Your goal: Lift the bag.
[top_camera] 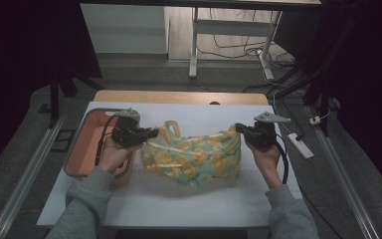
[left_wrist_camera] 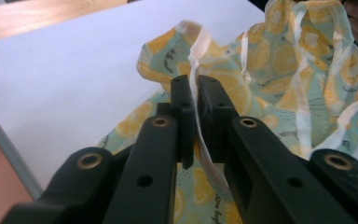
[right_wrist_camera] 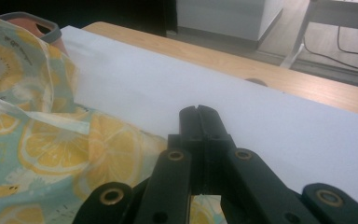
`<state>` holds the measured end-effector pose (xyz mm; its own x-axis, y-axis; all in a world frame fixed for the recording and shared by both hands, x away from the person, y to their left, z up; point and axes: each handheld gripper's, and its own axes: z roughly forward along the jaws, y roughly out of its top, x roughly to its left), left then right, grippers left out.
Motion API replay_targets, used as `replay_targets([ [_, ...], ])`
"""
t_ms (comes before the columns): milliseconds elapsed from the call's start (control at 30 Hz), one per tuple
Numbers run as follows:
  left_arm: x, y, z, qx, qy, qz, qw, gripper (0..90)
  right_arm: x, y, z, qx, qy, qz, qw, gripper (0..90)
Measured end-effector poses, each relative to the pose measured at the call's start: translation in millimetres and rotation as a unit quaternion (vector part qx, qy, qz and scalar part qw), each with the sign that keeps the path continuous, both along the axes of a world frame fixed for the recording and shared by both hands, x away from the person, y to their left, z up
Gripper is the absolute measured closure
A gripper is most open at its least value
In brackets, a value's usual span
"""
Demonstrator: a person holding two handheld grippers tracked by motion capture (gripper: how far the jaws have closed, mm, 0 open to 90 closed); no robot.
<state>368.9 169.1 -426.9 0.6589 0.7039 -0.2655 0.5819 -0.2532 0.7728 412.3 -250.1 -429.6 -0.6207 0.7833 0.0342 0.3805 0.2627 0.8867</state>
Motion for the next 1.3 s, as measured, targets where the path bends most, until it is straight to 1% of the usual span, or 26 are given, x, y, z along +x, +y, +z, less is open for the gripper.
replay_targets([
  [67, 0.0, -1.1, -1.4, 0.002, 0.002, -0.005, 1.0000, 79.8, -0.3, 0.5, -1.2, 0.001, 0.000, 0.004, 1.0000, 90.0],
  [100, -0.4, -1.2, -1.5, 0.002, 0.002, -0.007, 1.0000, 75.8, -0.5, 0.7, -0.9, 0.002, 0.000, 0.007, 1.0000, 90.0],
  [133, -1.3, -1.4, -1.0, 0.002, -0.002, -0.006, 1.0000, 69.0, -1.0, 0.7, -0.2, 0.005, -0.001, 0.011, 0.9999, 90.0],
  [167, -2.7, -1.5, 0.0, 0.005, -0.008, -0.001, 1.0000, 60.4, -2.0, 0.8, 1.0, 0.007, -0.003, 0.014, 0.9999, 89.4],
  [200, -4.7, -1.4, 1.5, 0.008, -0.016, 0.005, 0.9998, 51.4, -3.2, 0.6, 2.4, 0.010, -0.007, 0.015, 0.9998, 86.7],
  [267, -9.8, 0.1, 5.3, 0.010, -0.028, 0.005, 0.9995, 34.2, -6.3, 0.2, 5.7, 0.018, -0.014, 0.021, 0.9995, 76.0],
  [300, -12.9, 1.7, 7.5, 0.009, -0.033, 0.005, 0.9994, 29.0, -8.2, 0.1, 7.4, 0.020, -0.017, 0.025, 0.9994, 71.7],
  [400, -22.4, 9.9, 14.0, 0.003, -0.047, 0.006, 0.9989, 21.3, -15.6, -0.4, 12.2, 0.023, -0.029, 0.036, 0.9987, 58.0],
  [533, -33.5, 21.9, 19.4, 0.000, -0.057, 0.000, 0.9984, 19.5, -24.1, -2.0, 18.7, 0.033, -0.035, 0.056, 0.9973, 47.6],
  [667, -37.8, 29.7, 17.3, 0.001, -0.055, 0.009, 0.9984, 19.6, -28.0, -3.1, 20.7, 0.035, -0.032, 0.073, 0.9962, 41.0],
  [800, -38.1, 35.0, 11.9, 0.004, -0.047, 0.014, 0.9988, 20.3, -32.4, -7.3, 22.8, 0.034, -0.033, 0.074, 0.9961, 38.7],
  [933, -40.3, 39.0, 6.7, 0.013, -0.041, 0.016, 0.9989, 20.7, -38.6, -18.0, 26.8, 0.039, -0.036, 0.070, 0.9961, 38.1],
  [1000, -42.0, 41.2, 4.4, 0.018, -0.039, 0.019, 0.9989, 21.1, -41.2, -22.9, 27.0, 0.034, -0.034, 0.068, 0.9965, 38.1],
  [1167, -49.8, 44.4, -1.8, 0.028, -0.035, 0.022, 0.9988, 22.0, -46.3, -35.5, 20.0, 0.028, -0.026, 0.060, 0.9975, 37.9],
  [1300, -57.8, 48.9, -4.3, 0.035, -0.038, 0.026, 0.9983, 22.5, -52.8, -41.3, 15.6, 0.019, -0.028, 0.066, 0.9972, 38.0],
])
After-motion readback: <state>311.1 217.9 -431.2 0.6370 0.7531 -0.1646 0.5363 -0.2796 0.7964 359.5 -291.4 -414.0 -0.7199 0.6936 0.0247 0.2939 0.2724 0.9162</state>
